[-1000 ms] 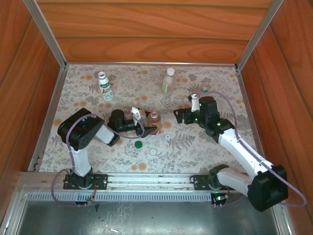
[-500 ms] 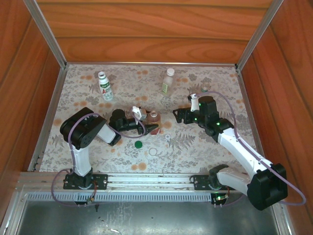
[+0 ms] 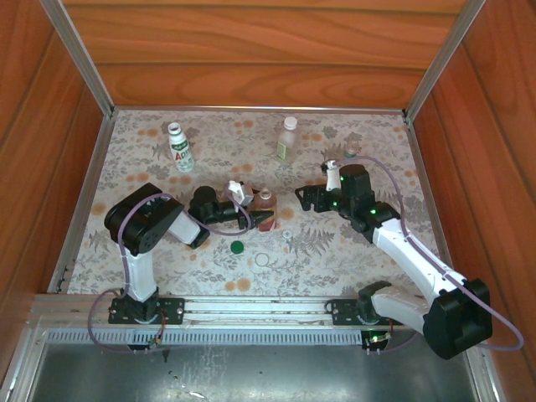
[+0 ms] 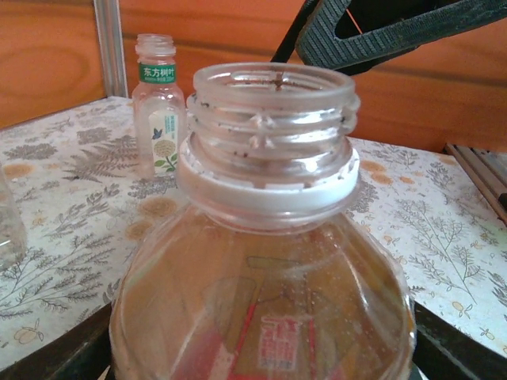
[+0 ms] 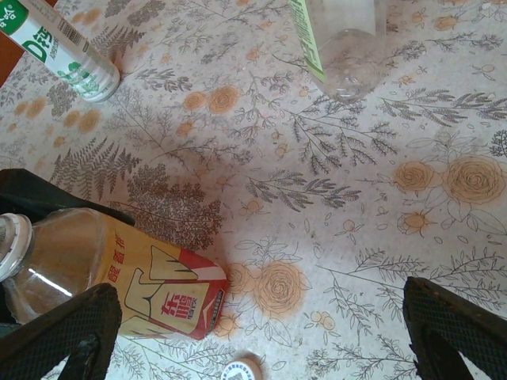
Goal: Screw on the bottle caps
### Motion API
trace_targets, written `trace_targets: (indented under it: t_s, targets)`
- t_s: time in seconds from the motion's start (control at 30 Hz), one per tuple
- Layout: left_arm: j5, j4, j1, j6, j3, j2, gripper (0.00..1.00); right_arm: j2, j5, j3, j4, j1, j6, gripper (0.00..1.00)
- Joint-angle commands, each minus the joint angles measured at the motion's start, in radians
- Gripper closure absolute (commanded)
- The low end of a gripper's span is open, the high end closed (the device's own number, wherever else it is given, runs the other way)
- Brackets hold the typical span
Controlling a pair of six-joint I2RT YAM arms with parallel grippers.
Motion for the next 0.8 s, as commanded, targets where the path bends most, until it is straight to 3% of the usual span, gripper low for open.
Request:
trace_targets:
  t_s: [0.0, 0.2, 0.37, 0.6, 0.77]
  targets:
    - [0.019, 0.026, -0.009, -0.008, 0.017, 0.019, 0.34, -0.011, 0.003, -0.012, -0.019, -0.004, 0.029, 0.04]
    - [0.018, 0.027, -0.009, 0.033, 0.004, 0.022, 0.39, -0.02, 0.058, -0.015, -0.084, 0.042, 0.072, 0.09]
    - [0.011, 0.025, -0.005, 0.062, -0.024, 0.014, 0.4, -0.02, 0.238, -0.01, -0.169, 0.213, 0.054, 0.09]
    - [0.003, 0.025, 0.016, 0.069, -0.051, 0.008, 0.4, 0.053, 0.405, -0.069, -0.15, 0.406, 0.082, 0.22]
    - [-0.003, 0.025, 0.02, 0.07, -0.06, 0.012, 0.4, 0.163, 0.463, -0.081, -0.102, 0.482, 0.098, 0.35]
